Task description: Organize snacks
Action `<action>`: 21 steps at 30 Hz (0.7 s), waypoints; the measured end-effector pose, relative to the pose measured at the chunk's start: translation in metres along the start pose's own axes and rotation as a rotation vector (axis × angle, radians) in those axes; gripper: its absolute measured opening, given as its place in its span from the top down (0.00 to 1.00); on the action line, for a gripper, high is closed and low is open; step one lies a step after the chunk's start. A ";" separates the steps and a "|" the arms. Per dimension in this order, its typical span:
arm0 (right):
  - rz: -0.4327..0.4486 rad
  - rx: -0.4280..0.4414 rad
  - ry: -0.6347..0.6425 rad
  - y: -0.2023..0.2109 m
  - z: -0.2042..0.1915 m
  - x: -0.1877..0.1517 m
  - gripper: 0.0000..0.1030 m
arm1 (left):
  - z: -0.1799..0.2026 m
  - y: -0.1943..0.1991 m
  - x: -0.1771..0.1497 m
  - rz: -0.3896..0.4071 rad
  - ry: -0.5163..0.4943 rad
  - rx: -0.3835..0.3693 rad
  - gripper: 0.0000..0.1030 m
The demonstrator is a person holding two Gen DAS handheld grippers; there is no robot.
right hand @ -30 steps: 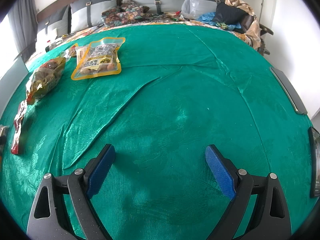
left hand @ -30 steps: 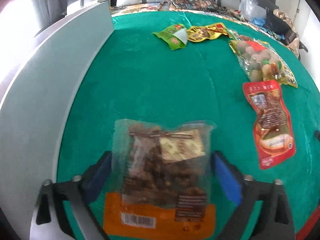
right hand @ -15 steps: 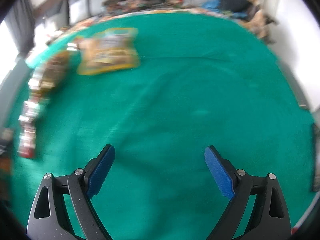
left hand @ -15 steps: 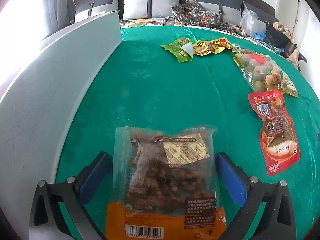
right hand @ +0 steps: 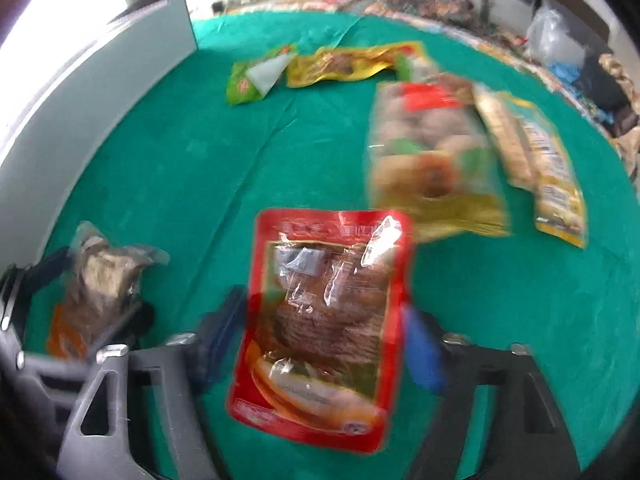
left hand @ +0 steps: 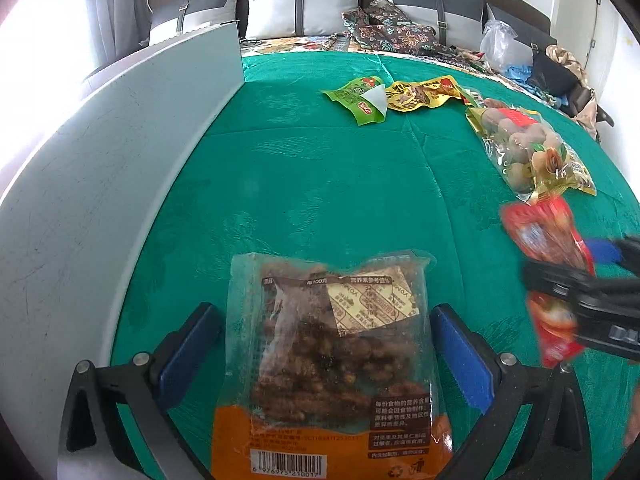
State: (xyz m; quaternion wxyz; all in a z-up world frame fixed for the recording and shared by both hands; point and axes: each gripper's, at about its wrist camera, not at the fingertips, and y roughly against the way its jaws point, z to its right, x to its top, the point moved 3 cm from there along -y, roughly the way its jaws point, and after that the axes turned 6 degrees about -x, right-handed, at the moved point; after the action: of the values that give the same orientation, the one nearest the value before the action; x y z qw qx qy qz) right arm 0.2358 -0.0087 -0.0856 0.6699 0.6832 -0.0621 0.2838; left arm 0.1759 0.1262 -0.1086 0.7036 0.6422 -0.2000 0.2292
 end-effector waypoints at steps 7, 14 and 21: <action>0.041 0.031 -0.056 0.047 0.074 -0.047 0.49 | 0.000 0.000 0.000 0.000 0.000 -0.001 0.00; 0.102 0.082 -0.131 0.037 0.145 -0.075 0.25 | 0.000 0.000 0.000 0.000 0.000 0.000 0.00; 0.176 -0.021 -0.030 0.035 0.126 -0.082 0.09 | 0.000 0.000 0.000 0.000 0.000 0.000 0.00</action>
State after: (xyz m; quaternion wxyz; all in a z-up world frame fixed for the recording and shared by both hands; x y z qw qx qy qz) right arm 0.1893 -0.1560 -0.0859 0.6487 0.6721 -0.1347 0.3307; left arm 0.1761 0.1265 -0.1085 0.7037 0.6421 -0.2002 0.2290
